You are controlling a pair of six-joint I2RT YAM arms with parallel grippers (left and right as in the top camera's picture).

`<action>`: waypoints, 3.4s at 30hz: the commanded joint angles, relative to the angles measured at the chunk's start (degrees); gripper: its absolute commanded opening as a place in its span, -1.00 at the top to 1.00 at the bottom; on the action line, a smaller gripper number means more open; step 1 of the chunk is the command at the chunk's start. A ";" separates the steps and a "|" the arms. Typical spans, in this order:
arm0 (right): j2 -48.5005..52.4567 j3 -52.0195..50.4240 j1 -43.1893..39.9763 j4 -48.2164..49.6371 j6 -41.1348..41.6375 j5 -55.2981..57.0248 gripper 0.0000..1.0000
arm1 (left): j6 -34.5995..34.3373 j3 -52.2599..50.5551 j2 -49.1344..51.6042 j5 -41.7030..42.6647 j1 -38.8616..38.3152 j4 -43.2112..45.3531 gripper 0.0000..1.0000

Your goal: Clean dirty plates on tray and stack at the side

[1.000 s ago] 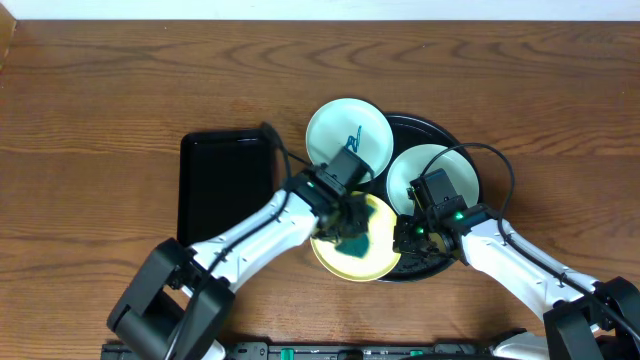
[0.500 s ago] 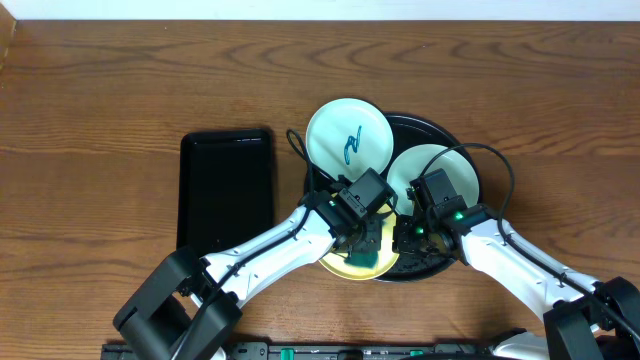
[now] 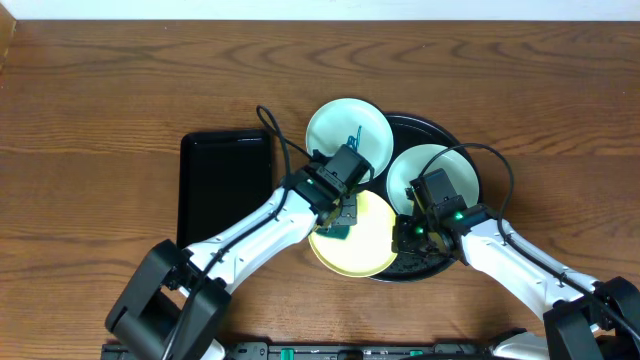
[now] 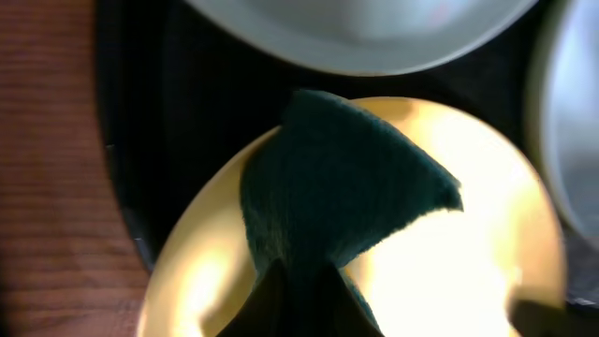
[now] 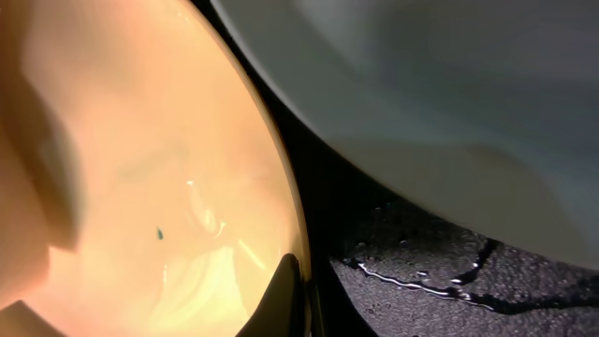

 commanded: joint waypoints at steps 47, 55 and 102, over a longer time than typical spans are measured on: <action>0.44 -0.50 0.09 0.04 -0.48 0.26 0.97 | -5.68 2.60 -4.11 1.66 -3.08 -3.43 0.85; 0.44 -0.50 0.09 0.02 -0.48 0.26 0.97 | -7.85 2.60 1.01 4.96 -7.21 1.60 0.85; 0.44 -0.50 0.09 0.00 -0.48 -0.15 0.97 | -3.56 5.25 -2.03 -9.27 -6.23 -2.25 0.85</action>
